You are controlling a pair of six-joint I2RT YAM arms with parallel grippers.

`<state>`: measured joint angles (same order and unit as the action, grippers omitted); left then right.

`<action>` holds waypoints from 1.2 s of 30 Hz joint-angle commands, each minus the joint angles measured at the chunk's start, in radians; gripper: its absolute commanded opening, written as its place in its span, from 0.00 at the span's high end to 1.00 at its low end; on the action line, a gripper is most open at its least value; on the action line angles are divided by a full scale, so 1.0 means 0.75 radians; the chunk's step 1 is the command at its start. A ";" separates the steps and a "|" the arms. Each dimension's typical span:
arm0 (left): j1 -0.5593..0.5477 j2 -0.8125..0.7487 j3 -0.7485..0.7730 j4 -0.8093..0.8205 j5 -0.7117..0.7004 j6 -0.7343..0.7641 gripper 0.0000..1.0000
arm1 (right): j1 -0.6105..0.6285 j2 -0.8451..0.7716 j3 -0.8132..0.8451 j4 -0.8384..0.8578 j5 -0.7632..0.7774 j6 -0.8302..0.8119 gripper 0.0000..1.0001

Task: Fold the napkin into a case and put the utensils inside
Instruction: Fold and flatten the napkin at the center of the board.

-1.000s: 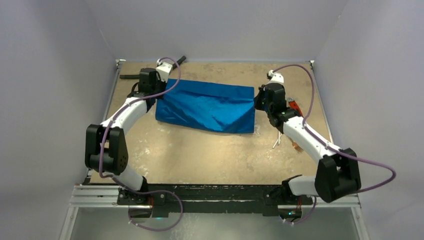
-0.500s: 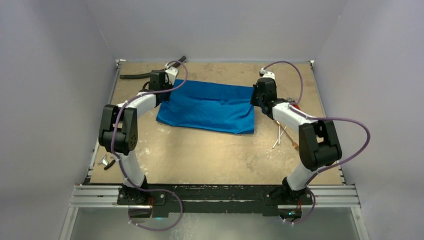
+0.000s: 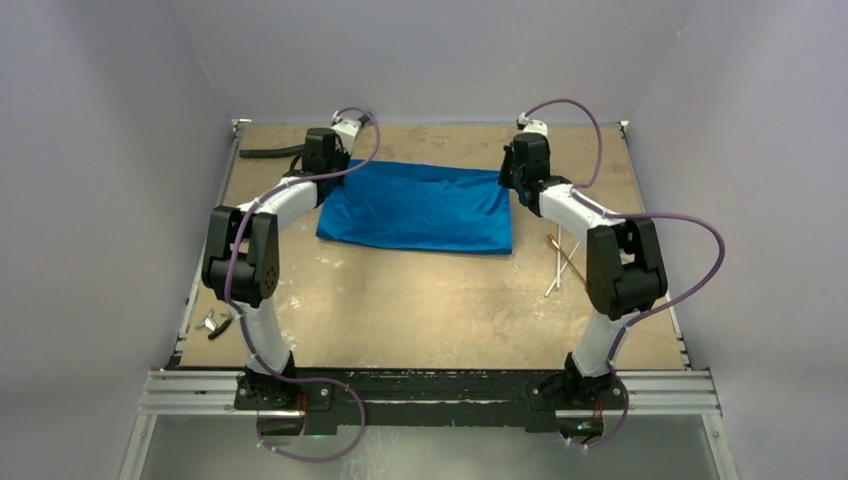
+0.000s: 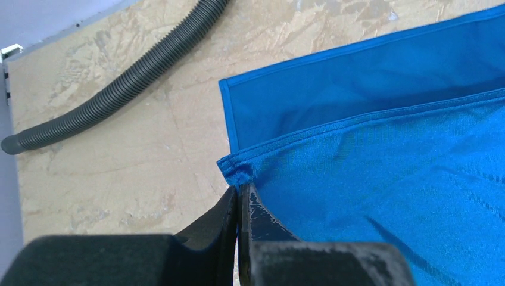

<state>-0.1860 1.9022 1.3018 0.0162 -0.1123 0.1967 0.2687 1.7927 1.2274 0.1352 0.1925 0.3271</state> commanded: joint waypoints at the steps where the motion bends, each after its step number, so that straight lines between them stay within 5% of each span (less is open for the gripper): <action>1: -0.002 0.022 0.093 0.081 -0.063 -0.002 1.00 | -0.024 0.076 0.115 0.036 0.032 -0.029 1.00; 16: -0.007 0.315 0.283 0.121 -0.129 -0.021 1.00 | -0.088 0.337 0.298 0.064 0.024 -0.041 1.00; 30: -0.026 0.346 0.279 0.192 -0.221 0.000 1.00 | -0.096 0.427 0.393 0.076 0.033 -0.067 1.00; 33: -0.042 0.364 0.288 0.183 -0.254 0.014 0.91 | -0.095 0.452 0.416 0.062 0.035 -0.066 1.00; 36: -0.045 0.351 0.280 0.192 -0.270 0.014 0.77 | -0.096 0.482 0.446 0.032 0.050 -0.065 0.78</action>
<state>-0.2085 2.1628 1.4845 0.1116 -0.2741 0.2035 0.2020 2.1338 1.5097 0.1703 0.1932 0.2924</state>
